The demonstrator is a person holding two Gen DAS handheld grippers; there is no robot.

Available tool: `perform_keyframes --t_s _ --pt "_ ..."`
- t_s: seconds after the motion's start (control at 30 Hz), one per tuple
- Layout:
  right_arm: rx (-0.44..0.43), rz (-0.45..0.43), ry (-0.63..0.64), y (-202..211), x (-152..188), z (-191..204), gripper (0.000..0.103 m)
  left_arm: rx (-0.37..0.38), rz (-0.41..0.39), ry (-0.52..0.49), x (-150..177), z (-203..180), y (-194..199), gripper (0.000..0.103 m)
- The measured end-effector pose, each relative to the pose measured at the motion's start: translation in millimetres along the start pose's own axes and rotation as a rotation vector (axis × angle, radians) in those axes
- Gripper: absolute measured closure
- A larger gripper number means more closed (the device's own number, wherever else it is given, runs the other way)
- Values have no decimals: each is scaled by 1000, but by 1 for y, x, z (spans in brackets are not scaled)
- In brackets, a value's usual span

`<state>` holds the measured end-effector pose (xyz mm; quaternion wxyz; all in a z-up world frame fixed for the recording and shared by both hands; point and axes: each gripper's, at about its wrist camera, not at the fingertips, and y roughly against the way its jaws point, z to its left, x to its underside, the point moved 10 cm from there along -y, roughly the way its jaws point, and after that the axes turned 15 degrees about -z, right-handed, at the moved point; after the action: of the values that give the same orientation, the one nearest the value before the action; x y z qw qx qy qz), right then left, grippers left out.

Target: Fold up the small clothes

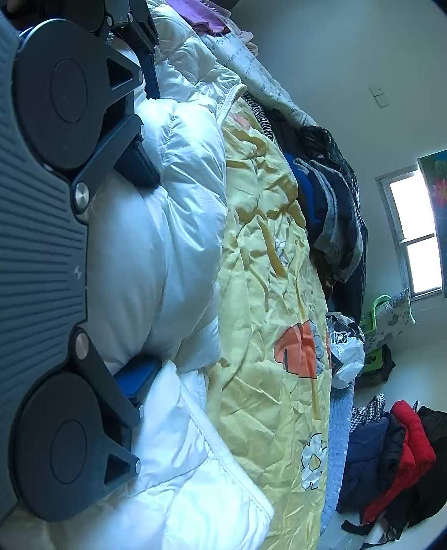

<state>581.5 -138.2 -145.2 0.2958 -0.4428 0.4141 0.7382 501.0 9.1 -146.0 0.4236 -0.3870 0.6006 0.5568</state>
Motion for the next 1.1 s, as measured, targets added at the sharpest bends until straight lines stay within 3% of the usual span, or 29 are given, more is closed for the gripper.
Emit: perform_keyframes --t_s 0.33,0.43,0.53,0.7,0.77,0.83,1.1 --pt "71 -25 38 12 -1 0 2 -26 -9 -10 0 0 -1 0" --pt "127 -77 -36 45 -16 -11 5 -33 -11 -13 0 0 -1 0" --pt "99 -151 -86 83 -34 -13 0 -37 -15 -14 0 0 0 0" --pt "209 -58 81 85 -20 -41 1 -33 -16 -8 0 -1 0 0" --pt "218 -10 3 77 -2 -62 2 -29 -17 -1 0 -1 1 0" --pt "195 -54 -54 77 -2 -69 2 -27 -18 2 0 0 1 0" --pt "196 -51 -32 68 3 -65 2 -29 -21 -2 0 1 2 0"
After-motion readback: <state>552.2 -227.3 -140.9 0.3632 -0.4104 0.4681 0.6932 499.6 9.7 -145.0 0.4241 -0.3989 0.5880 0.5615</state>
